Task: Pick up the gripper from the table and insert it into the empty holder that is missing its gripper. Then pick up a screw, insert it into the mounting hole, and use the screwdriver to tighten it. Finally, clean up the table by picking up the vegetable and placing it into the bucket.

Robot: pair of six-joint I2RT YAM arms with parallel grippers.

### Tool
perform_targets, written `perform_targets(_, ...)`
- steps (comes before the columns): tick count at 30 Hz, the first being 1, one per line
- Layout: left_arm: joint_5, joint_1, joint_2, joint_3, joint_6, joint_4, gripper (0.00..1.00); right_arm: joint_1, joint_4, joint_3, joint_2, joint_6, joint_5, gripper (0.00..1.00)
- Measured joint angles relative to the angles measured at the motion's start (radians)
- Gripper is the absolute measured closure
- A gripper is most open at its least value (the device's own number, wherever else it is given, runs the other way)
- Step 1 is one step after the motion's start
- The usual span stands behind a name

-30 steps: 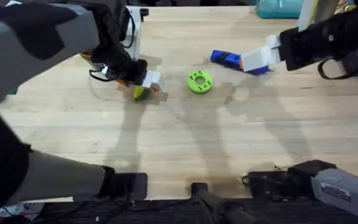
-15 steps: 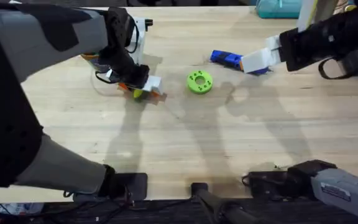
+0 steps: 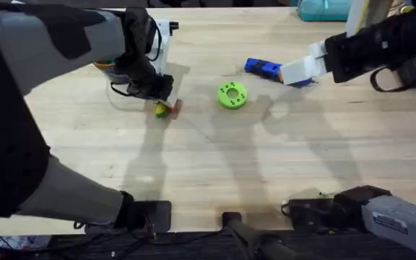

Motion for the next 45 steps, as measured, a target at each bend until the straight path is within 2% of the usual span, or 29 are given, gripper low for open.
perform_targets(5,0.0,0.0,0.0,0.0,0.0,-0.004,0.975,0.0,0.0,0.0,0.0,0.0,0.0,0.005)
perform_targets(11,0.0,0.0,-0.004,0.038,-0.003,-0.082,0.975,0.0,0.0,0.0,0.0,0.0,0.0,0.005)
perform_targets(18,-0.004,0.002,-0.113,0.206,-0.008,-0.19,0.975,0.0,0.0,0.0,0.0,0.0,0.0,0.005)
perform_targets(21,-0.049,0.014,-0.182,0.289,-0.019,-0.225,0.975,0.0,0.0,0.0,0.0,0.0,0.0,0.005)
perform_targets(24,-0.115,0.049,-0.248,0.351,-0.029,-0.233,0.975,0.0,0.0,0.0,0.0,0.0,0.0,0.005)
perform_targets(29,-0.195,0.14,-0.32,0.389,-0.039,-0.168,0.975,0.0,0.0,0.0,0.0,0.0,0.0,0.006)
perform_targets(35,-0.202,0.243,-0.29,0.389,-0.042,-0.019,0.975,0.0,0.001,0.0,0.0,0.0,0.0,0.006)
perform_targets(38,-0.198,0.26,-0.239,0.39,-0.042,0.034,0.975,0.0,0.001,0.0,0.0,0.0,0.003,0.005)
perform_targets(45,-0.184,0.261,-0.071,0.389,-0.041,0.084,0.975,0.0,0.0,0.0,0.0,0.0,0.004,0.006)
